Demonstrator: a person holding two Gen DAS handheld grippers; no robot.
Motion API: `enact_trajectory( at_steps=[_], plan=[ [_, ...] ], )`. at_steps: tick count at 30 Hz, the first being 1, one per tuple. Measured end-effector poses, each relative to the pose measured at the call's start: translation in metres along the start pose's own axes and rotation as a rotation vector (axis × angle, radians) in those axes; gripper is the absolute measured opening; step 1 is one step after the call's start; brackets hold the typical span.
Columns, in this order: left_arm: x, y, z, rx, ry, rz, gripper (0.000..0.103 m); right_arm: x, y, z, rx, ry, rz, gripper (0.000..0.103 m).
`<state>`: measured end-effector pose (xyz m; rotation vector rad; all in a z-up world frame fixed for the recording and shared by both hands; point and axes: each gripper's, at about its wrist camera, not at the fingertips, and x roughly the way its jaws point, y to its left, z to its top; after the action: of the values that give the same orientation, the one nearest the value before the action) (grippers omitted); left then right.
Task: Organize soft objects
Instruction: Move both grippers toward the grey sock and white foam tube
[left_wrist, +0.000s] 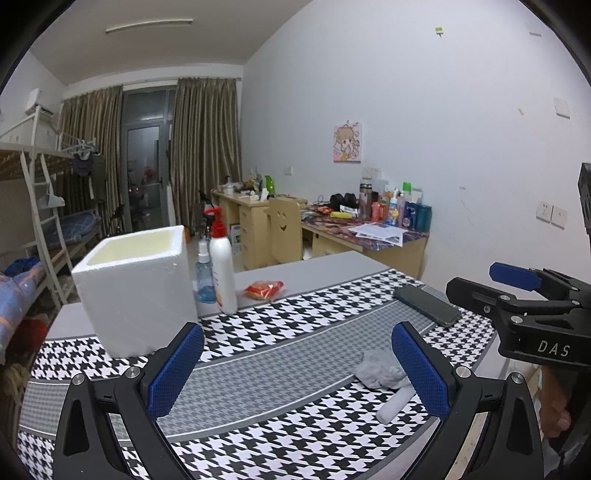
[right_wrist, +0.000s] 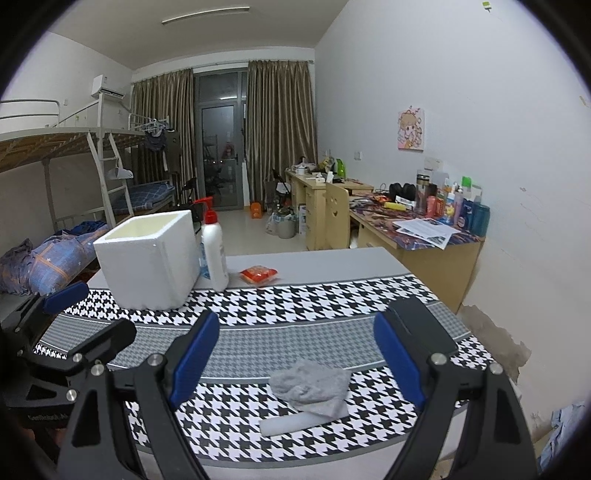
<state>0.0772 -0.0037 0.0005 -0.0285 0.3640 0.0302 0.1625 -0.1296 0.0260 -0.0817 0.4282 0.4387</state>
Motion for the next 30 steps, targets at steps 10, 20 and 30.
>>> enact_trajectory(
  at_steps=[10,20,30],
  plan=[
    [0.020,-0.019,-0.012,0.008,0.052,-0.018,0.102,0.010,-0.020,-0.011,0.027,0.037,0.011,0.089],
    [0.041,-0.032,-0.026,0.007,0.112,-0.023,0.102,0.032,-0.038,-0.026,0.040,0.097,0.028,0.089],
    [0.058,-0.042,-0.039,0.001,0.161,-0.026,0.102,0.050,-0.049,-0.035,0.039,0.150,0.026,0.089]
  ],
)
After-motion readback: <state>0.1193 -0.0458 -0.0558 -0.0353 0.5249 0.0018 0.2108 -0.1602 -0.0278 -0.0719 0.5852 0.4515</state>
